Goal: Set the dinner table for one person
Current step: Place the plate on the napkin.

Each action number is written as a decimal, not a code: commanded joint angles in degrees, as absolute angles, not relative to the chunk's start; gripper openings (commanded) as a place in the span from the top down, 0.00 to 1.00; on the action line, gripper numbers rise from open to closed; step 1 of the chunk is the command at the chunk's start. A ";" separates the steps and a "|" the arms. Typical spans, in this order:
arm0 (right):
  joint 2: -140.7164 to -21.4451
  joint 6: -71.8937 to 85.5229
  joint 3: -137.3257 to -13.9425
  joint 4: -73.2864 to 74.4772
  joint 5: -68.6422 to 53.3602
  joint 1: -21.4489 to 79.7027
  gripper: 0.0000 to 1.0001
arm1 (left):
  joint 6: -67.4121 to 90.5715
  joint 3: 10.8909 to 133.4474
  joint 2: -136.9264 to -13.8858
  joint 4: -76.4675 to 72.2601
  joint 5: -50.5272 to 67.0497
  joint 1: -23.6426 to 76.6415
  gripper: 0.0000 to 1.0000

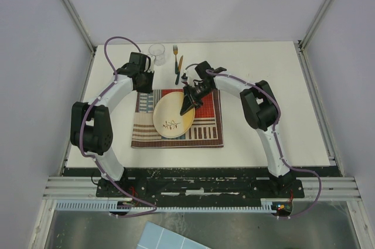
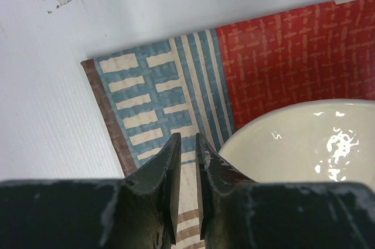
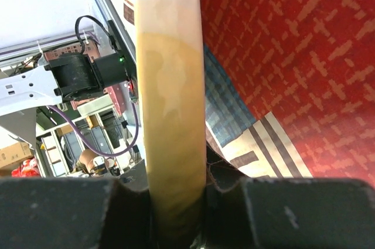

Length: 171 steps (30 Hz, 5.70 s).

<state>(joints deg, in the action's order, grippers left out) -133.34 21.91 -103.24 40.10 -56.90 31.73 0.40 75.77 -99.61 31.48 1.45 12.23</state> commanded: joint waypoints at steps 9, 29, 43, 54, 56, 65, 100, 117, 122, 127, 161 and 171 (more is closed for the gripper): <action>-129.70 18.00 -104.92 46.27 -59.74 30.73 0.98 | -0.27 77.53 -98.24 30.54 0.86 12.07 0.78; -134.48 15.75 -109.22 51.46 -60.10 30.54 0.75 | -0.18 78.74 -98.62 31.44 1.12 12.04 0.78; -134.61 17.76 -110.95 50.51 -61.58 30.53 0.63 | 0.40 79.08 -99.18 31.58 1.93 12.04 0.80; -134.52 12.65 -110.53 56.01 -59.02 28.80 0.63 | 0.17 79.45 -99.10 32.06 1.75 12.04 0.81; -134.47 11.39 -111.47 57.97 -58.11 28.60 0.63 | 0.22 79.56 -99.26 31.99 1.84 12.04 0.81; -136.06 10.36 -112.58 59.61 -57.21 28.04 0.63 | 0.04 80.22 -99.66 32.42 1.89 12.00 0.82; -139.58 11.18 -117.16 60.42 -54.94 28.37 0.63 | 0.40 81.11 -100.68 32.59 1.99 12.14 0.83; -139.81 2.85 -122.87 70.79 -41.83 28.38 0.58 | -0.15 81.15 -100.50 32.79 1.71 12.04 0.79; -140.05 2.83 -123.89 71.27 -39.46 28.40 0.58 | -0.09 80.98 -100.53 32.84 2.14 12.04 0.79; -140.73 2.54 -123.74 71.26 -38.32 28.36 0.59 | -0.10 81.50 -100.62 32.74 1.88 12.04 0.79; -143.42 -0.35 -131.74 74.46 -31.03 28.20 0.63 | 0.00 71.72 -97.40 33.41 3.86 15.67 0.66; -144.31 -0.45 -132.98 74.66 -31.15 28.14 0.63 | 2.02 70.38 -99.93 33.12 4.92 16.41 0.67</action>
<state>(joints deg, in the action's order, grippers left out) -143.90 0.54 -130.43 73.87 -30.74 28.12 0.49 70.11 -100.12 34.22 3.42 15.92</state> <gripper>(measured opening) 0.375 0.335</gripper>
